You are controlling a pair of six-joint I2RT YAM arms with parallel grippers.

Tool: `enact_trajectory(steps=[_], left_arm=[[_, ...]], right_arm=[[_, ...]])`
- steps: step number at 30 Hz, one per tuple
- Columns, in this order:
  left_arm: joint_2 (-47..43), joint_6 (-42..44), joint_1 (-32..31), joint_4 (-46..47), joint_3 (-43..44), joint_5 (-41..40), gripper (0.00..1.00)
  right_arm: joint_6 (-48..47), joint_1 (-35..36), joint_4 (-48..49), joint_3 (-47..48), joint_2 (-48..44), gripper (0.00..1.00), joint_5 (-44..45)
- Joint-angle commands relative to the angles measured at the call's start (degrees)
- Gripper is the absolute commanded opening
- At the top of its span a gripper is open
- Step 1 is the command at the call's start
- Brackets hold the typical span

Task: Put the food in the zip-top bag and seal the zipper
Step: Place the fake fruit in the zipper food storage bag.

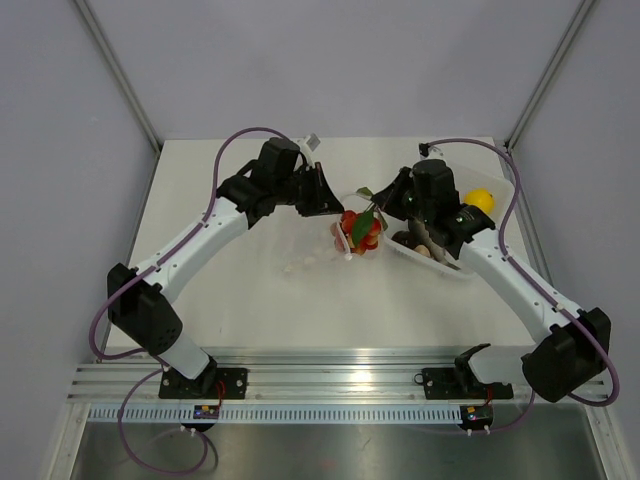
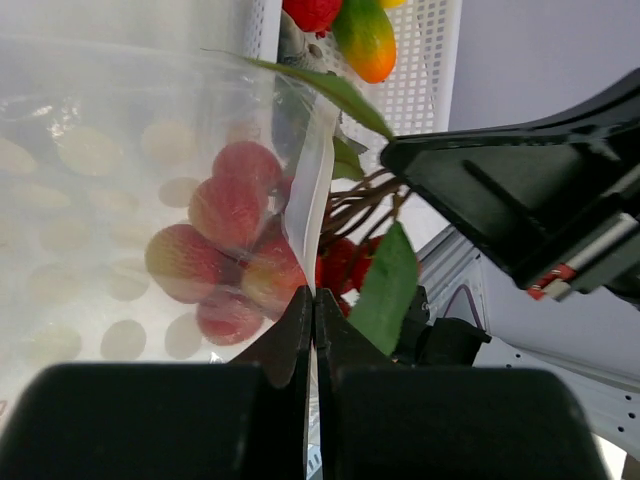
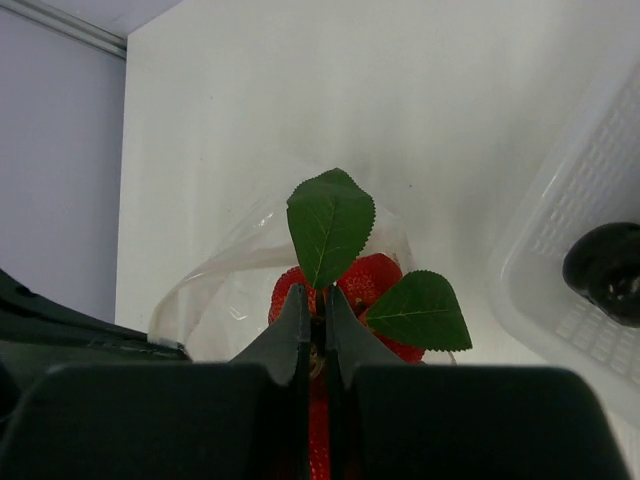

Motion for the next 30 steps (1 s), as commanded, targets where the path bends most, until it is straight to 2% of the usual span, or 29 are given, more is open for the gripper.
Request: enact_trajectory(steps=[1, 13, 17, 20, 23, 30], left_arm=[[0.3, -1.7, -0.2, 4.3, 3.1, 3.6, 0.00], [1.5, -3.7, -0.2, 6.9, 3.2, 6.5, 0.00], [1.5, -4.4, -0.2, 8.1, 3.3, 7.0, 0.00], [1.3, -4.9, -0.2, 8.6, 3.2, 7.2, 0.00], [1.0, -5.0, -0.2, 9.1, 3.0, 7.3, 0.00], [1.4, -5.1, -0.2, 8.9, 2.1, 6.5, 0.00]], right_arm=[[-0.2, 1.2, 2.6, 0.1, 0.2, 0.00, 2.2], [0.8, 3.2, 3.4, 1.9, -1.1, 0.00, 1.0], [1.4, 6.3, 3.8, 0.4, 0.9, 0.00, 3.0], [0.8, 9.1, 3.7, -1.7, 3.0, 0.00, 8.1], [1.9, 9.5, 4.0, -4.0, 4.5, 0.00, 8.9], [2.2, 9.6, 2.7, -4.9, -0.9, 0.00, 11.5]])
